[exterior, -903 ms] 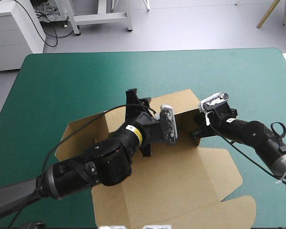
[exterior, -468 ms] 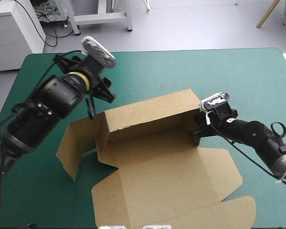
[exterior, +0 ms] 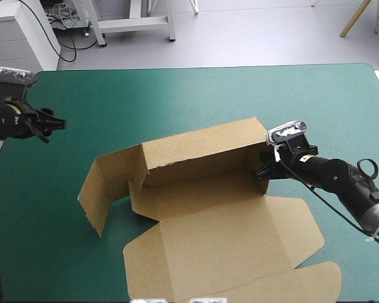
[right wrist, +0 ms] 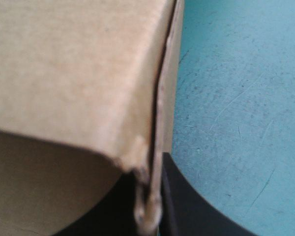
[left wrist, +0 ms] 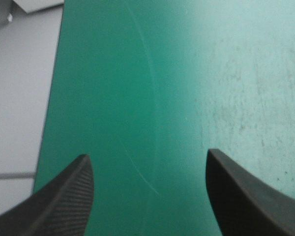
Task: Fold the box
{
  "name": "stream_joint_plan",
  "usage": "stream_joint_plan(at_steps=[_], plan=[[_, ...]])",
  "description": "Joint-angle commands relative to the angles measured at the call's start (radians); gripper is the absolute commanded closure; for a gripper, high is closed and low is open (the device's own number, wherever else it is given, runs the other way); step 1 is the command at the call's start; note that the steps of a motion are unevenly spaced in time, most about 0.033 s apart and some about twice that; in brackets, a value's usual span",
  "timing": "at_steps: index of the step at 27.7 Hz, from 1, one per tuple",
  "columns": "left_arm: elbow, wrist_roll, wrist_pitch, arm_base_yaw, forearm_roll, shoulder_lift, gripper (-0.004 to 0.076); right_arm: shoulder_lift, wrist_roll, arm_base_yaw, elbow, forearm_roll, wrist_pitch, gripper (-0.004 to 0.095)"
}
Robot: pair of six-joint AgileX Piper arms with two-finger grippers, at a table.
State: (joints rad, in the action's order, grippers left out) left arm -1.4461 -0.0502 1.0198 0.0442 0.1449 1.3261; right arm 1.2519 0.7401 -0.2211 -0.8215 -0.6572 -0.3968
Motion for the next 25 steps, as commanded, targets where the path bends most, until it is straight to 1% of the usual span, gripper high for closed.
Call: stream_joint_plan(at_steps=[1,2,7,9,11,12,15,18,20,21,22,25], plan=[[0.123,-0.04,-0.116,0.084,-0.158,-0.041,0.0279,-0.028,-0.117,0.0,-0.056,0.073,0.025,0.0927],[0.171,-0.06,-0.141,0.1,-0.205,-0.048,0.029,-0.028,-0.166,0.0,-0.062,0.115,0.02,0.0927],[0.355,-0.092,-0.29,0.118,-0.323,-0.091,0.0346,-0.028,-0.306,0.0,-0.111,0.225,-0.026,0.0927],[0.394,-0.094,-0.315,0.118,-0.326,-0.107,0.0355,-0.028,-0.363,0.0,-0.142,0.275,-0.065,0.0927],[0.418,-0.118,-0.319,0.118,-0.323,-0.121,0.0358,-0.028,-0.451,0.0,-0.185,0.348,-0.123,0.0927],[0.421,-0.134,-0.31,0.118,-0.318,-0.125,0.0358,-0.028,-0.524,0.0,-0.238,0.428,-0.183,0.0927],[0.421,-0.134,-0.312,0.118,-0.322,-0.125,0.0358,-0.028,-0.593,0.0,-0.321,0.511,-0.297,0.0927],[0.421,-0.139,-0.31,0.118,-0.324,-0.125,0.0358,-0.021,-0.611,0.0,-0.405,0.544,-0.398,0.0927],[0.421,-0.155,-0.309,0.118,-0.324,-0.125,0.0358,-0.001,-0.615,0.0,-0.467,0.55,-0.515,0.0927],[0.421,-0.159,-0.309,0.118,-0.324,-0.125,0.0358,0.01,-0.615,0.0,-0.491,0.55,-0.557,0.0927],[0.421,-0.159,-0.31,0.118,-0.326,-0.125,0.0358,0.038,-0.615,0.0,-0.543,0.552,-0.646,0.0927],[0.421,-0.159,-0.31,0.118,-0.326,-0.125,0.0358,0.086,-0.611,0.0,-0.605,0.559,-0.75,0.0927]])
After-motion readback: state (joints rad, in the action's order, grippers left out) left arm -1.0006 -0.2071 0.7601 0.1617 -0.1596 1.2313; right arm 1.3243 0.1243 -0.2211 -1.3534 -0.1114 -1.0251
